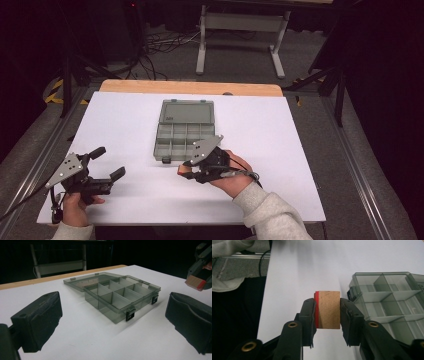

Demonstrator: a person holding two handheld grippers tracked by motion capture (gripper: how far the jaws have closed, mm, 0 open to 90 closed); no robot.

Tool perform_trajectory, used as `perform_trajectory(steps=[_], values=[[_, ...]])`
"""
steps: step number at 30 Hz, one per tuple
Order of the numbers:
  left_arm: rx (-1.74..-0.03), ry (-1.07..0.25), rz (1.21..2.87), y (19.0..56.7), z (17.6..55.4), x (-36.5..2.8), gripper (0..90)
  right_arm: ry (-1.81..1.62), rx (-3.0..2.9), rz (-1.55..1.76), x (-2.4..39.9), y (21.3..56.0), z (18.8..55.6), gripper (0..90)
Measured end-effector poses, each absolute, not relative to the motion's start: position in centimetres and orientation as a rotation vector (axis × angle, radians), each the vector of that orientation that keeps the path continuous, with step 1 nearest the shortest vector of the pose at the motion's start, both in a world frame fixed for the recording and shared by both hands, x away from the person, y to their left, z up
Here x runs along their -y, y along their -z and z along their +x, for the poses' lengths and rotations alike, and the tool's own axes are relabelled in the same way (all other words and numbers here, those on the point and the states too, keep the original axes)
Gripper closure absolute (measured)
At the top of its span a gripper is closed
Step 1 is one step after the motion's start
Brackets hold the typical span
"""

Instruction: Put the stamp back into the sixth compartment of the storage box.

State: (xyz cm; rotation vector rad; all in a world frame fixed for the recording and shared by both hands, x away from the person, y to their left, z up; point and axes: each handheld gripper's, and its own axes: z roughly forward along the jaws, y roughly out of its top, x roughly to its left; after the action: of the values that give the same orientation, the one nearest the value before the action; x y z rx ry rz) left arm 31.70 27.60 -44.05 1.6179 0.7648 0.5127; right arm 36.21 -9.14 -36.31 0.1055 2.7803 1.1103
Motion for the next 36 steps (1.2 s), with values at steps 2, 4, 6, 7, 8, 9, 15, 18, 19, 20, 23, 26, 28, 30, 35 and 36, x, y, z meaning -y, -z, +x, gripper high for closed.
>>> perform_trajectory(steps=[2,4,6,7,8,9,15,18,19,20,23,26,28,30,35,36], values=[[-0.765,-0.513,1.617,44.0,31.7,-27.6,1.8,-1.110,-2.778,0.112,9.1,36.2,36.5,65.9],[-0.765,-0.516,1.618,44.0,31.7,-27.7,1.9,-1.107,-2.779,0.120,9.0,36.0,36.7,65.9],[-0.765,-0.515,1.619,44.0,31.7,-27.7,1.9,-1.104,-2.775,0.121,8.8,35.9,37.1,65.9],[-0.766,-0.514,1.617,44.0,31.7,-27.6,1.9,-1.104,-2.775,0.121,8.8,35.9,37.1,65.9],[-0.765,-0.514,1.618,44.0,31.7,-27.6,1.8,-1.101,-2.777,0.125,8.8,35.9,37.3,65.9],[-0.765,-0.514,1.618,44.0,31.7,-27.6,1.9,-1.095,-2.775,0.122,8.7,35.8,37.4,65.9],[-0.766,-0.516,1.615,44.0,31.7,-27.7,1.9,-1.054,-2.770,0.118,8.4,35.2,38.2,65.8],[-0.766,-0.516,1.617,44.0,31.7,-27.7,1.8,-1.035,-2.771,0.128,8.4,35.1,38.8,65.9],[-0.766,-0.516,1.617,44.0,31.7,-27.7,1.8,-1.036,-2.768,0.134,8.4,35.0,39.0,65.9],[-0.764,-0.518,1.620,44.0,31.7,-27.7,1.8,-1.036,-2.768,0.139,8.4,35.0,39.2,65.9],[-0.764,-0.519,1.618,44.0,31.7,-27.7,1.8,-1.029,-2.762,0.149,8.2,34.8,39.7,65.9],[-0.767,-0.517,1.617,43.9,31.7,-27.8,1.9,-1.023,-2.761,0.156,8.0,34.7,40.1,65.9],[-0.767,-0.518,1.616,43.9,31.7,-27.8,1.8,-1.019,-2.760,0.160,7.9,34.6,40.3,65.9],[-0.767,-0.517,1.612,43.9,31.7,-27.8,1.9,-1.005,-2.759,0.160,7.6,34.5,40.7,65.9],[-0.765,-0.516,1.609,43.9,31.7,-27.8,1.8,-1.006,-2.758,0.160,7.2,34.6,41.4,65.9],[-0.765,-0.517,1.609,43.9,31.7,-27.8,1.8,-1.006,-2.759,0.168,7.1,34.7,41.5,65.9]])
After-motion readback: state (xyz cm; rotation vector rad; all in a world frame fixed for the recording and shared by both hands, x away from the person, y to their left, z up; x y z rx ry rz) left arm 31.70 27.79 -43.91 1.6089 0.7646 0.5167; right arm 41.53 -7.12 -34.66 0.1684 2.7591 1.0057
